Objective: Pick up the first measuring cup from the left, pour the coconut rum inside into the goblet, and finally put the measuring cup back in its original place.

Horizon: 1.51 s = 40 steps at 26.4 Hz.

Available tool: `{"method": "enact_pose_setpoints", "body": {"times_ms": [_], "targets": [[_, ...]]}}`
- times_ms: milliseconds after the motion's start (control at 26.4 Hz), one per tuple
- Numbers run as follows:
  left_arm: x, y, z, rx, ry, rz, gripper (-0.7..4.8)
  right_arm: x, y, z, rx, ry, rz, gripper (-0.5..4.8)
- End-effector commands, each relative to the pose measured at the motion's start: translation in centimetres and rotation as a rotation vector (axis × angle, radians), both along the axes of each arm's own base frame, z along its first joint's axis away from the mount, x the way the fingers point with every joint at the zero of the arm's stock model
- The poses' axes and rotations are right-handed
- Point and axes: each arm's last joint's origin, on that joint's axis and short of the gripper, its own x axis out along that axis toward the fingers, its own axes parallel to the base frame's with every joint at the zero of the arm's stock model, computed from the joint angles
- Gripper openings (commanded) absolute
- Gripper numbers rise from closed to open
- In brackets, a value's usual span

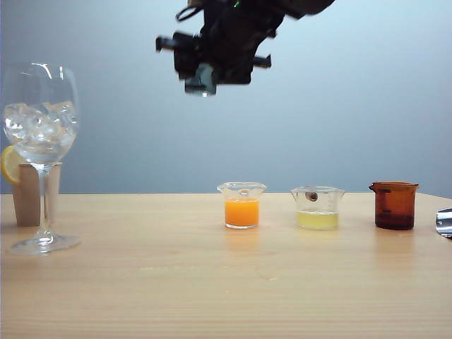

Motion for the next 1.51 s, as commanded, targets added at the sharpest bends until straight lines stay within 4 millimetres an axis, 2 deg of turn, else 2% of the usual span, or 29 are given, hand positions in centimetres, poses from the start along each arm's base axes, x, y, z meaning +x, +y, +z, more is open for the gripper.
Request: {"method": "enact_pose_setpoints", "body": {"times_ms": [38, 151, 606, 795, 1060, 1515], "targets": [[-0.1, 0.0, 0.5, 0.0, -0.044, 0.004, -0.05, -0.8, -0.5, 2.3, 0.05, -0.042, 0.18, 0.0], [-0.1, 0.0, 0.6, -0.001, -0.047, 0.004, -0.05, -1.5, -0.4, 3.2, 0.066, -0.055, 0.305, 0.0], [-0.1, 0.0, 0.6, 0.0, -0.046, 0.005, -0.05, -4.7, 2.8, 3.2, 0.043, -0.033, 0.403, 0.0], [-0.1, 0.1, 0.7, 0.011, -0.052, 0.029, -0.05, -6.1, 4.2, 3.1, -0.035, -0.085, 0.414, 0.0], [-0.5, 0.2, 0.8, 0.11, -0.032, 0.057, -0.05, -7.1, 5.1, 2.9, -0.08, -0.104, 0.424, -0.01], [-0.6, 0.2, 0.8, 0.113, -0.017, 0.054, -0.05, -7.8, 5.8, 3.2, -0.135, -0.163, 0.401, 0.0]]}}
